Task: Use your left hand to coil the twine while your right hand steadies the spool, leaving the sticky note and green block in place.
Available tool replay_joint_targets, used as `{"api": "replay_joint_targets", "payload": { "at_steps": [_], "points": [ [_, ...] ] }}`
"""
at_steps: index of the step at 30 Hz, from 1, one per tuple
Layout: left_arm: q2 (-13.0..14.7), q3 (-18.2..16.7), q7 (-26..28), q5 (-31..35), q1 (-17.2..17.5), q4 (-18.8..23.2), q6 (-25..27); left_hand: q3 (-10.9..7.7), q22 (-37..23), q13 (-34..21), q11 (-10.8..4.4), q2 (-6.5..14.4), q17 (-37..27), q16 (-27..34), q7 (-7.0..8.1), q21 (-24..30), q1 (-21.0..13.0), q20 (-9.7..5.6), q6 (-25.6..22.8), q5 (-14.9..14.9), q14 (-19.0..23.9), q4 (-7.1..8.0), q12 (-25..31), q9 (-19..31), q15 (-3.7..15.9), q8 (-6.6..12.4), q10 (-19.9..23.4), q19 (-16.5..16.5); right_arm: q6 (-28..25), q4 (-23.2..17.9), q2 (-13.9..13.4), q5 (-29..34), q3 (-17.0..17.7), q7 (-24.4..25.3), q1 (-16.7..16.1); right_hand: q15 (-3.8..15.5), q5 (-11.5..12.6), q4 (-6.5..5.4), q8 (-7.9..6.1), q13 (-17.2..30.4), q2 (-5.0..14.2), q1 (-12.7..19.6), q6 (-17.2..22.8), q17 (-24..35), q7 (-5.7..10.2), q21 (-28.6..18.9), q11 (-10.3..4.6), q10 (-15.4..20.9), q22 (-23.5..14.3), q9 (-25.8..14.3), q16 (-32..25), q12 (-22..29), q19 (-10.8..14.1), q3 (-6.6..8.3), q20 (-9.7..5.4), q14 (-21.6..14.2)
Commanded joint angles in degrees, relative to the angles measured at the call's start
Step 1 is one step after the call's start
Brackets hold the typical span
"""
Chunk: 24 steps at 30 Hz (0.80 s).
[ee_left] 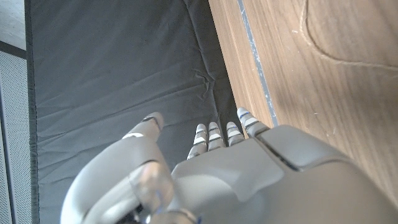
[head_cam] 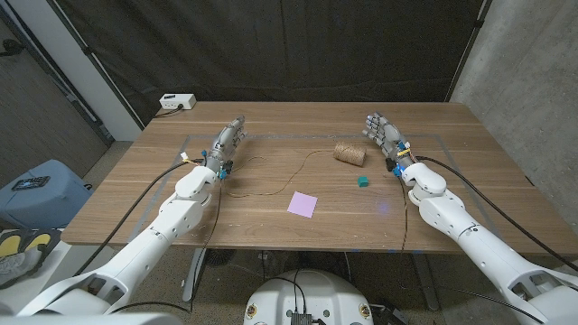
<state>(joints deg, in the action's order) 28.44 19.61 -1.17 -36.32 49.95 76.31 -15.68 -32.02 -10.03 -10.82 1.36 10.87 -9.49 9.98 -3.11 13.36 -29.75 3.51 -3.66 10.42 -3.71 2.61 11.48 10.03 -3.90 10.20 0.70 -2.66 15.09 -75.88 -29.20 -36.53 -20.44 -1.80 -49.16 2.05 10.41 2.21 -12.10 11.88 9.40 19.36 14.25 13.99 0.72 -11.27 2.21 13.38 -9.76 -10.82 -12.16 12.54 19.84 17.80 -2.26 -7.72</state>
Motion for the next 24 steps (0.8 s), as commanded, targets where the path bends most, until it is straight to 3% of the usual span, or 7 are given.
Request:
{"api": "replay_joint_targets", "payload": {
  "at_steps": [1, 14, 24],
  "points": [
    [-3.0, -3.5, -0.6, 3.5, 1.7, 1.6, 2.3, -0.4, -0.1, -0.3, 0.4, -0.1, -0.2, 0.3, -0.04, 0.3, -0.5, 0.54, -0.6, 0.3, 0.1, -0.08, 0.3, 0.2, -0.42, 0.4, 0.1, -0.1, -1.8, 0.7, 2.2, 1.8, 2.0, -2.5, 0.1, -0.39, 0.2, 0.09, -0.34, 0.2, 0.07, 0.5, 0.6, 0.1, -0.03, -0.2, -0.07, 0.5, -0.2, -0.2, -0.2, 0.3, 0.1, 0.32, -0.07, -0.2],
    [-5.8, -5.7, -3.3, 6.6, 1.1, 0.4, 3.1, -0.52, -0.1, -0.2, 0.23, -0.1, -0.2, 0.3, -0.11, 0.2, -0.6, 0.49, -0.9, 0.4, 0.2, -0.42, 0.3, 0.2, -0.41, 0.49, 0.3, -0.2, -1.7, -0.5, 2.5, 5.2, 3.9, -2.1, -0.6, -0.57, 0.1, 0.27, -0.15, 0.2, 0.02, 0.6, 0.4, 0.1, -0.16, -0.2, 0.35, 0.3, -0.2, -0.3, -0.2, 0.2, 0.0, 0.4, 0.07, 0.0],
    [-7.4, -6.5, -5.0, 7.7, 0.3, -0.9, 2.4, -0.64, -0.1, -0.2, 0.36, -0.3, -0.2, 0.3, -0.07, 0.0, -0.8, 0.54, -1.0, 0.4, 0.3, -0.83, 0.4, 0.2, -0.39, 0.49, 0.3, -0.3, -4.2, -5.2, 0.6, 9.2, 4.0, 1.9, -1.9, -0.85, 0.1, 0.96, 0.02, 0.2, -0.24, 1.3, 0.3, -0.2, -0.29, 0.0, 0.53, 0.1, -0.2, -0.3, -0.1, 0.0, -0.3, 0.68, 0.23, 0.3]
  ]
}}
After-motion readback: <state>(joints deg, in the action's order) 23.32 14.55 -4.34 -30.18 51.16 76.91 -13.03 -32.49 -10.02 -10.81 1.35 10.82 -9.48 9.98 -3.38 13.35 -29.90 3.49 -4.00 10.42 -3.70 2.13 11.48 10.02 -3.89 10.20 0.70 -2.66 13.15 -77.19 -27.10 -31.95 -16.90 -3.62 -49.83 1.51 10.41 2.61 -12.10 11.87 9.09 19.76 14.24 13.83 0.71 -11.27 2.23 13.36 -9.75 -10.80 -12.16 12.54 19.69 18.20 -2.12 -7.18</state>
